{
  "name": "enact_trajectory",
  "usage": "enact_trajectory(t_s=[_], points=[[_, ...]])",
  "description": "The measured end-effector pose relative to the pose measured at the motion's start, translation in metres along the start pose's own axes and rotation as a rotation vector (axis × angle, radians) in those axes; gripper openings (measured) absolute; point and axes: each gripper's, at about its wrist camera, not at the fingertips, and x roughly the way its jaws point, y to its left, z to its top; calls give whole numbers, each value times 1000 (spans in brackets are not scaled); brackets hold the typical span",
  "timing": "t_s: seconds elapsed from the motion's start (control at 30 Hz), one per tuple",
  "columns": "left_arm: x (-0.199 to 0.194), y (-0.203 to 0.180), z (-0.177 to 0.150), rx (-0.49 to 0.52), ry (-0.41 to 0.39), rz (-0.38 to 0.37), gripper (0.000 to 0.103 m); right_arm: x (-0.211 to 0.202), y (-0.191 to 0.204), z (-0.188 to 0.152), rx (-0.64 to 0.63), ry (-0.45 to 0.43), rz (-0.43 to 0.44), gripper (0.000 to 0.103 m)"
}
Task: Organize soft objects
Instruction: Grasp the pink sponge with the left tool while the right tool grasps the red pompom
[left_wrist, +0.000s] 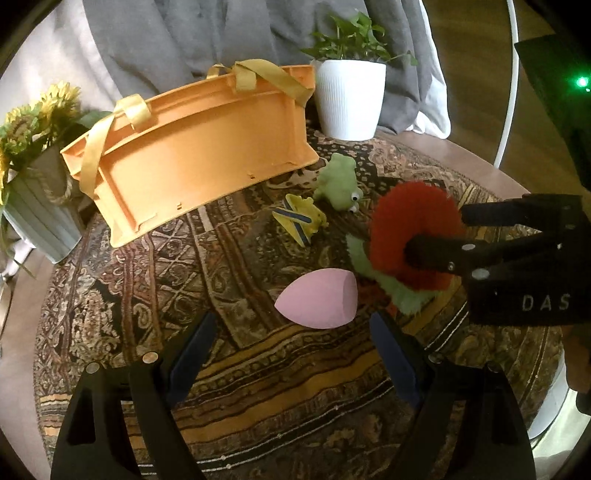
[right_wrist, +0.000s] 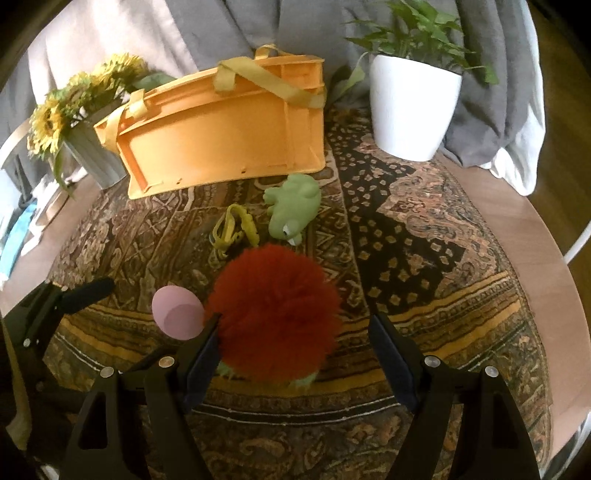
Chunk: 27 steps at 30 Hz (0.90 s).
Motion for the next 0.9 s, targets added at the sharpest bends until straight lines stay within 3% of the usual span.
enact_trajectory(t_s=[0.27, 0.43, 0.63, 0.7, 0.9], points=[[12, 6, 5, -33, -14, -27, 80, 9, 1, 6, 5, -12, 37, 77], [20, 10, 9, -72, -3, -55, 69, 13, 0, 9, 8, -16, 57, 75], [26, 7, 9, -118, 18, -94, 59, 18, -6, 11, 30, 4, 102, 60], [29, 6, 9, -133, 32, -108, 49, 20, -7, 11, 32, 12, 113, 50], [29, 5, 9, -171, 44, -128, 46, 18, -4, 9, 21, 19, 133, 42]])
